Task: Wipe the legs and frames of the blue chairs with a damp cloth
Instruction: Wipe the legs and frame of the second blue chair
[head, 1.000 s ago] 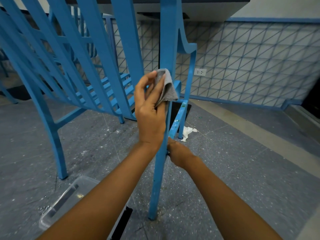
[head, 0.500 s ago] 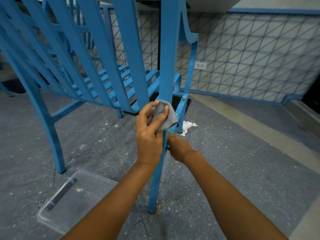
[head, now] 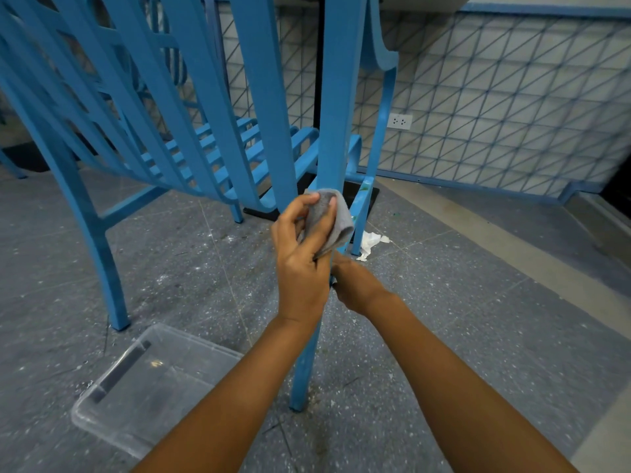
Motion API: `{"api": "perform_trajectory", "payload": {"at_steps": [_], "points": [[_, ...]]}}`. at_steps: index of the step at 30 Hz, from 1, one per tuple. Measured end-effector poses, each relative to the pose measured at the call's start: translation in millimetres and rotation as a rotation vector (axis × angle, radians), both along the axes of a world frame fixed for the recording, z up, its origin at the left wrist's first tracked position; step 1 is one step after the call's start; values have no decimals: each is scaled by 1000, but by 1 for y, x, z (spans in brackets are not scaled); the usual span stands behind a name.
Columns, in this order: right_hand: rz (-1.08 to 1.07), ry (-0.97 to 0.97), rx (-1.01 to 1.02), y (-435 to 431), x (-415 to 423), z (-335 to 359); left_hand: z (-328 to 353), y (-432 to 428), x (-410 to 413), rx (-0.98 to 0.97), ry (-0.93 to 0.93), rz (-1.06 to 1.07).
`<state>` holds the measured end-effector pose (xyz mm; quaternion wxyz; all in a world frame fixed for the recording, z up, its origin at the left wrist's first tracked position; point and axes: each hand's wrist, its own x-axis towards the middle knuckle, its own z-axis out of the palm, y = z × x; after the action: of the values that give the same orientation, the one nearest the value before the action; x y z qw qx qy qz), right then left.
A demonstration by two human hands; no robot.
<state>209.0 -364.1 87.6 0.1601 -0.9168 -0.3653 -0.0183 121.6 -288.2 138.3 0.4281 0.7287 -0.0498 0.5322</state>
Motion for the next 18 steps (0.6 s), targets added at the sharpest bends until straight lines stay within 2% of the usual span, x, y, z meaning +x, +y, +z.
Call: {"api": "perform_trajectory", "payload": {"at_steps": [4, 11, 14, 18], "points": [[-40, -7, -21, -2, -3, 2, -23, 2, -1, 98, 55, 56], [-80, 119, 37, -6, -10, 11, -56, 6, -11, 98, 144, -10], [-58, 114, 58, -6, -13, 12, -63, 6, -18, 14, 160, -49], [-36, 96, 74, -6, -11, 9, -49, 1, -25, -167, 85, -33]]}}
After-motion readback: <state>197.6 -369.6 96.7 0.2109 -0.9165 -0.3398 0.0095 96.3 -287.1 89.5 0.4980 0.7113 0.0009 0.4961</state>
